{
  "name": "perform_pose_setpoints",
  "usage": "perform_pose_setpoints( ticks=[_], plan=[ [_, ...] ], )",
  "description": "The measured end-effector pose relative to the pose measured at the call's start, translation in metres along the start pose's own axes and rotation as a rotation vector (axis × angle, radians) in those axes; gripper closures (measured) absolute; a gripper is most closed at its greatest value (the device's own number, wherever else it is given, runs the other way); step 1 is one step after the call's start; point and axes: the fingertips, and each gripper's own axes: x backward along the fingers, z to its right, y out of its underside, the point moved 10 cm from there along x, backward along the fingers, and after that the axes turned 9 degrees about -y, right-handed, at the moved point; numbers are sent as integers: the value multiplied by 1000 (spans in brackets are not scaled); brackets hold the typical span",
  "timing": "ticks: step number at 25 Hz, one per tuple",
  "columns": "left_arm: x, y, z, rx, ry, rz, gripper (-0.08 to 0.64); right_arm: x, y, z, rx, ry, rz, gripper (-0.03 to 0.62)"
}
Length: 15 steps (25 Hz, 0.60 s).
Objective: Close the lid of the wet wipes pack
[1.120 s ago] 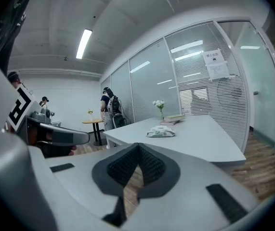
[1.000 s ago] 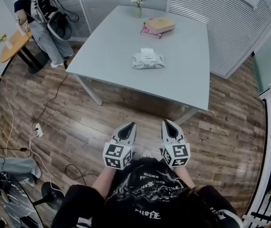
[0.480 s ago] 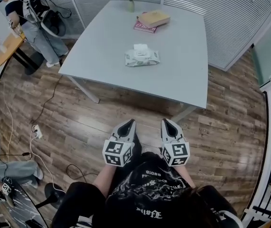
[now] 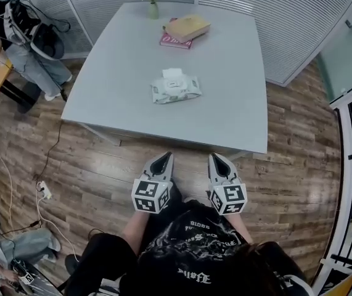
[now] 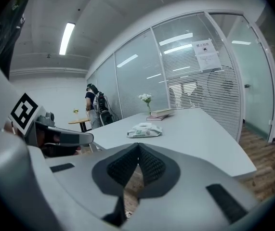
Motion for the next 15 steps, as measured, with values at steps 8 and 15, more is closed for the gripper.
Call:
perform_pose_setpoints(
  ticks=[8,15],
  plan=[
    [-79,-48,-66,-6,61,12,549,-88,-35,9,-14,-10,-34,592],
    [-121,-86,-111,-45,129,15,549,-151,-61,11,-30,28,-21,594]
  ],
)
